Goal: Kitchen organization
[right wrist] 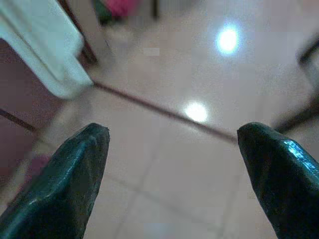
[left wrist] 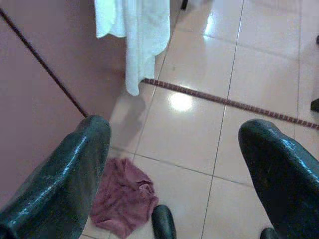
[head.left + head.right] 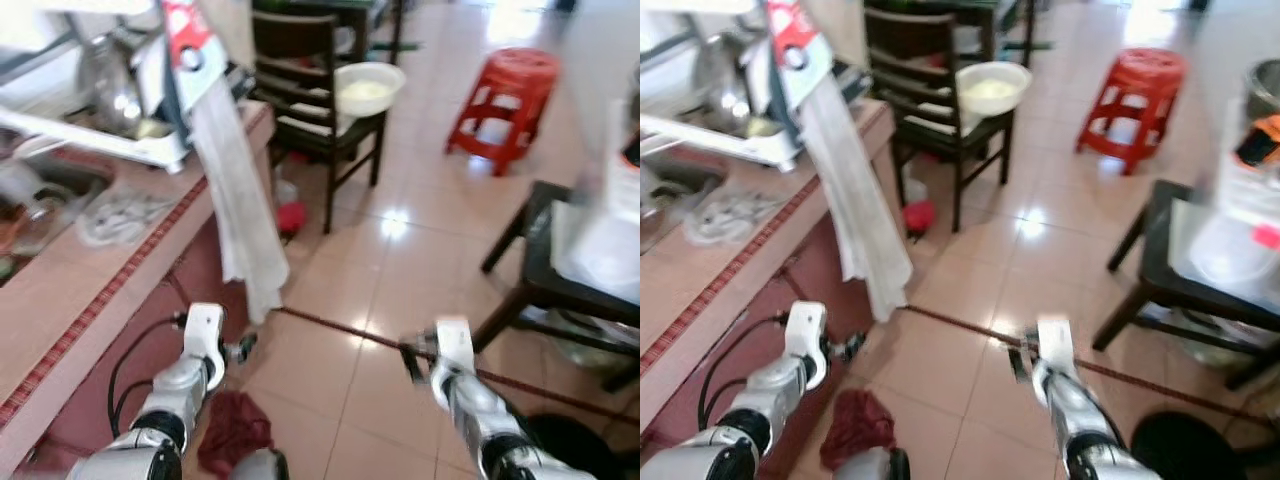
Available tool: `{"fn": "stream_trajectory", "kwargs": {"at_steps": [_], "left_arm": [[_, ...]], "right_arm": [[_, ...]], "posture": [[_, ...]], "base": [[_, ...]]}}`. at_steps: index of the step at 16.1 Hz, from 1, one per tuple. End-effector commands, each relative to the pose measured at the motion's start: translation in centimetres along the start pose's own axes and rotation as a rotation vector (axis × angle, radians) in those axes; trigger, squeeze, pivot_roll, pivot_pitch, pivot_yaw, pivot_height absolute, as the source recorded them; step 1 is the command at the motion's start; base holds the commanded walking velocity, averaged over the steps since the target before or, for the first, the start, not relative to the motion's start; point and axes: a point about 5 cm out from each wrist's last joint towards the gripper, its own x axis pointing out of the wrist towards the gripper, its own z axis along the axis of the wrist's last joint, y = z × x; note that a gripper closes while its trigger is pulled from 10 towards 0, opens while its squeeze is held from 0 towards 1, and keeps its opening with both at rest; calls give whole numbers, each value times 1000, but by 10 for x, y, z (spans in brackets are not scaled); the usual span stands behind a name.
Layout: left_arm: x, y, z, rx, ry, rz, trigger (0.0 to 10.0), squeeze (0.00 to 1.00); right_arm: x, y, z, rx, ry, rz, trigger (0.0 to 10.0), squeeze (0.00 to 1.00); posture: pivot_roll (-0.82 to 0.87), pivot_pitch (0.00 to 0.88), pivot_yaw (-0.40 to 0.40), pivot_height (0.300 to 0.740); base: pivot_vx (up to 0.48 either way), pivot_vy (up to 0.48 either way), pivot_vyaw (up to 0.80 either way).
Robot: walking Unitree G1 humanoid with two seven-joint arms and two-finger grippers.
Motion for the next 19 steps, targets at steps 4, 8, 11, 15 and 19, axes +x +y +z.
{"fn": "stream_trajectory", "kwargs": {"at_steps": [4, 8, 11, 15, 19], "left_arm": [[-6, -6, -13, -77, -28, -29, 10000, 0], [-9, -15, -3, -6, -118, -91, 10000, 0], [-37, -10, 10, 83, -276, -60, 10000, 0], [-80, 10, 17, 189, -407, 17, 10000, 0], [-99, 11, 19, 243, -453, 58, 10000, 0]], "right_arm": [[-6, -4, -12, 30, 2, -18, 10000, 0], [-7, -13, -4, 85, -34, -61, 10000, 0], [-16, -24, 3, 104, -119, -89, 10000, 0], [-52, -26, -4, 81, -190, -115, 10000, 0], [-78, -18, 7, 28, -273, -111, 10000, 0]], "posture": [[9, 0, 72, 740], [17, 0, 61, 740], [12, 0, 60, 740], [6, 0, 58, 740], [-7, 0, 63, 740]], "base": [[0, 0, 794], [0, 0, 800], [0, 0, 800], [0, 0, 800], [0, 0, 800]]}}
